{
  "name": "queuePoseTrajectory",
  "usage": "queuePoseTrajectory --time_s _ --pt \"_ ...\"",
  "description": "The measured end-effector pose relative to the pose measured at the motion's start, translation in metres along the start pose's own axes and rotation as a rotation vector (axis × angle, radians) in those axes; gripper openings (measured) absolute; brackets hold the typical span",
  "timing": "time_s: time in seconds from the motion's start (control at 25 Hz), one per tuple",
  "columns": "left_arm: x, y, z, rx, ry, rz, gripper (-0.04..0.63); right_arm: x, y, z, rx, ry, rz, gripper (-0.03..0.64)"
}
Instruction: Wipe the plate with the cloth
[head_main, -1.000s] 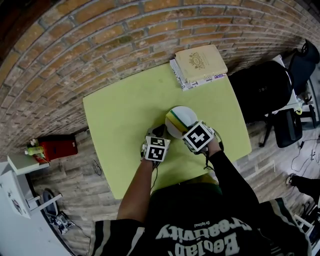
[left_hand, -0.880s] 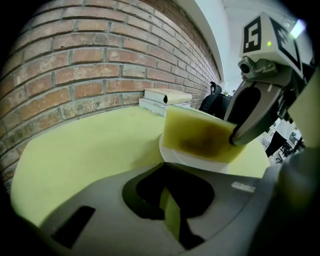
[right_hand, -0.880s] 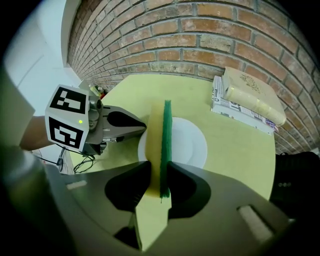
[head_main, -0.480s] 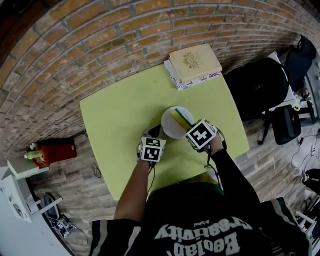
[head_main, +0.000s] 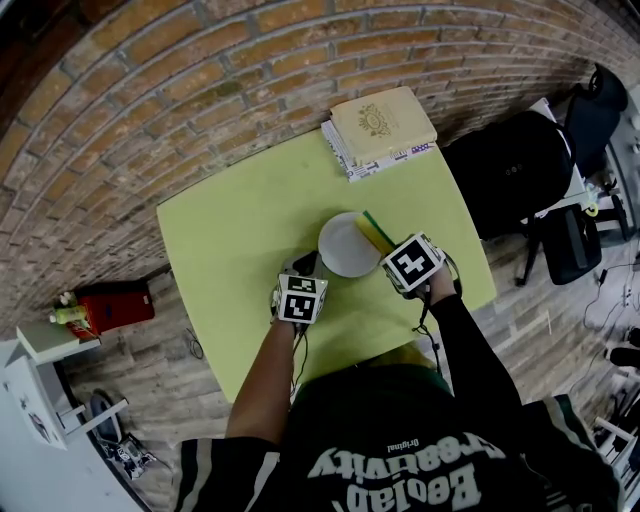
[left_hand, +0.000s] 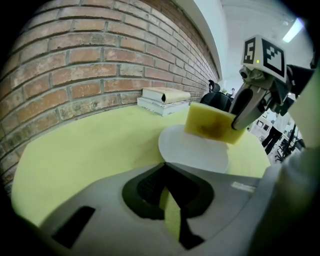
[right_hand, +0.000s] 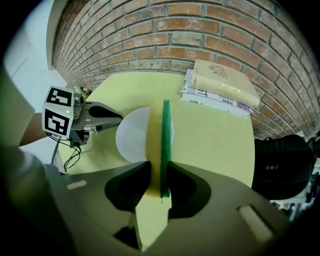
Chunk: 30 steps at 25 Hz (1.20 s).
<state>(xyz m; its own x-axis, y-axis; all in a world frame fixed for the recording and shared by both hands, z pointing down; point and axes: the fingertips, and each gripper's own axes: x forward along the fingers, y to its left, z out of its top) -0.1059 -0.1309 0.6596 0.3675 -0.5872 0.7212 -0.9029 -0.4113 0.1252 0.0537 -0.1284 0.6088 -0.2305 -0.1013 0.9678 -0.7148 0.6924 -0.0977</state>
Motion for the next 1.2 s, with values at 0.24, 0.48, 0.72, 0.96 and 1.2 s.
queuePoseTrajectory --time_s 0.24,0.48,0.72,0.96,1.2 --pt "0.001 0.000 -0.001 0.013 0.001 -0.008 0.008 -0.003 -0.012 -0.007 0.035 0.001 -0.025 0.114" --pt "-0.001 -0.003 0.003 0.026 -0.018 -0.020 0.008 -0.004 -0.015 -0.013 0.055 0.012 -0.043 0.114" --pt "-0.004 -0.006 0.000 0.034 -0.003 -0.036 0.008 -0.017 0.004 0.008 0.101 -0.100 0.050 0.115" --pt "-0.005 -0.010 -0.002 0.050 -0.013 -0.054 0.008 -0.012 0.040 0.012 0.075 -0.103 0.135 0.115" --pt "-0.010 -0.011 -0.006 0.054 -0.020 -0.067 0.008 0.001 0.076 0.016 0.021 -0.080 0.194 0.117"
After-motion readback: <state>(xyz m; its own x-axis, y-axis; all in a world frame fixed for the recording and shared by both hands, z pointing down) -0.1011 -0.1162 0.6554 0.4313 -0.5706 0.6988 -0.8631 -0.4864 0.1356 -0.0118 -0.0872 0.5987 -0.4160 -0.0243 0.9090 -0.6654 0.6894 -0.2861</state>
